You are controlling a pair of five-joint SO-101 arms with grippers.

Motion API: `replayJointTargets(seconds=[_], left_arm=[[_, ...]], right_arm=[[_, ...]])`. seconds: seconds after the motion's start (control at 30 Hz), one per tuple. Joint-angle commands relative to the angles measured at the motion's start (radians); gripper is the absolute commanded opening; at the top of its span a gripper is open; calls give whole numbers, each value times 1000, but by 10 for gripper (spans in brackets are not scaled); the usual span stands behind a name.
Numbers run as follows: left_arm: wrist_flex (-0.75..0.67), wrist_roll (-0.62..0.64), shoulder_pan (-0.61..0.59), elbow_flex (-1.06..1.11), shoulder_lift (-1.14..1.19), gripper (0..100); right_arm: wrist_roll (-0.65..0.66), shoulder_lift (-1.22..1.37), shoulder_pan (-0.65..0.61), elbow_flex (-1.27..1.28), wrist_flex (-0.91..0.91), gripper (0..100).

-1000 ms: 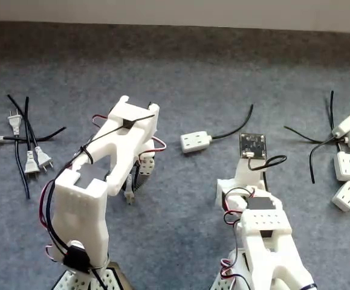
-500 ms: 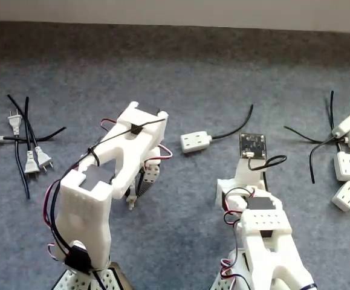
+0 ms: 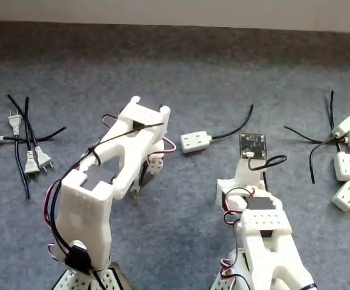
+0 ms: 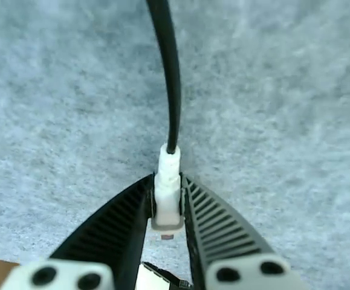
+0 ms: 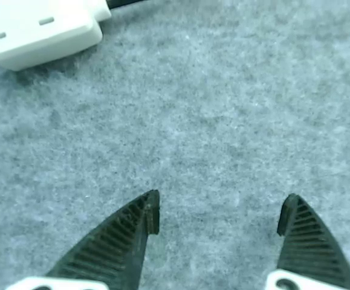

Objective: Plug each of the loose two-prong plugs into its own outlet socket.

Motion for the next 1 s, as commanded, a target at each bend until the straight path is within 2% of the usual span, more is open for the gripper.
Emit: replayJointTargets(seconds=[0.0, 0.13, 0.3, 0.43, 0.57, 0.73, 0.8, 0.97], left_arm=[[2, 8, 15, -93, -16, 6], [23, 8, 15, -237, -16, 6], [117, 9, 35, -535, -27, 6], [117, 9, 99, -575, -180, 6], [117, 2, 168, -469, -447, 6], [92, 9, 120, -289, -765, 6], [14, 26, 71, -202, -875, 6], [-275, 181, -16, 168, -1142, 6]], right_arm=[[11, -12, 4, -2, -15, 310], [11, -12, 4, -2, -19, 310], [8, -10, 4, -2, -42, 310], [9, -10, 4, -2, -42, 310], [11, -10, 4, -2, -42, 310], [11, -10, 4, -2, -42, 310], [11, -10, 4, -2, -42, 310], [11, -10, 4, -2, -42, 310]])
